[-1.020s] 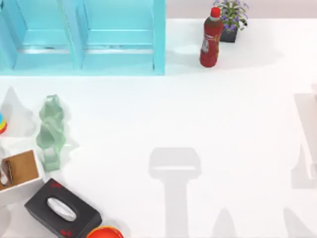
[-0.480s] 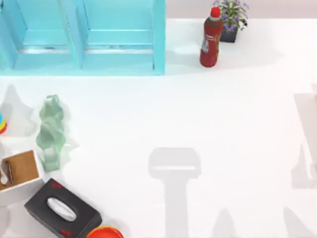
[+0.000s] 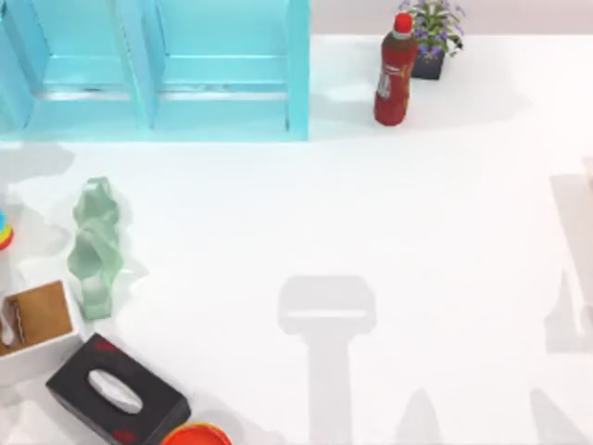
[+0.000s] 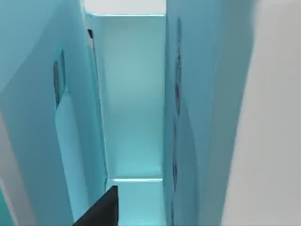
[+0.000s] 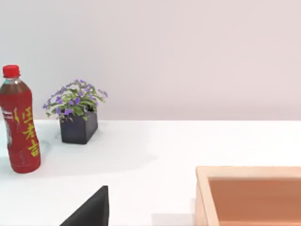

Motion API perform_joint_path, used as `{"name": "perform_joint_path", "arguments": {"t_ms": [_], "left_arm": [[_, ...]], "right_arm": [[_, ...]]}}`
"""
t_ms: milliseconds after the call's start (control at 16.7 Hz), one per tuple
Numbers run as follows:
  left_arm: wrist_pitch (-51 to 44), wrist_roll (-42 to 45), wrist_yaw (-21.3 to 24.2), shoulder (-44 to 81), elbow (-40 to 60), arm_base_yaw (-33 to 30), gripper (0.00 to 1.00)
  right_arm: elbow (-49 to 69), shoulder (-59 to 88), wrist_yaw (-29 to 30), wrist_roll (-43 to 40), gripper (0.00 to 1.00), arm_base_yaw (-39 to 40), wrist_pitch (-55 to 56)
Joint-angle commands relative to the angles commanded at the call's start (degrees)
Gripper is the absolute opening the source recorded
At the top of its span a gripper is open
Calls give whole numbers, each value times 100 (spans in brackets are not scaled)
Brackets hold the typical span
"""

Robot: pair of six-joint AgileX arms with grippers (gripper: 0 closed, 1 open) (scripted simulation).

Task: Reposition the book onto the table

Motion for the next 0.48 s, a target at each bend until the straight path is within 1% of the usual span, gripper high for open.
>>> {"name": "perform_joint_path", "arguments": {"t_ms": [240, 480], "left_arm": [[9, -28, -103, 542, 547, -112, 100], [14, -29, -107, 577, 575, -116, 100]], "right_arm": [[0, 0, 0, 0, 100, 0, 0], [0, 0, 0, 0, 100, 0, 0]]}}
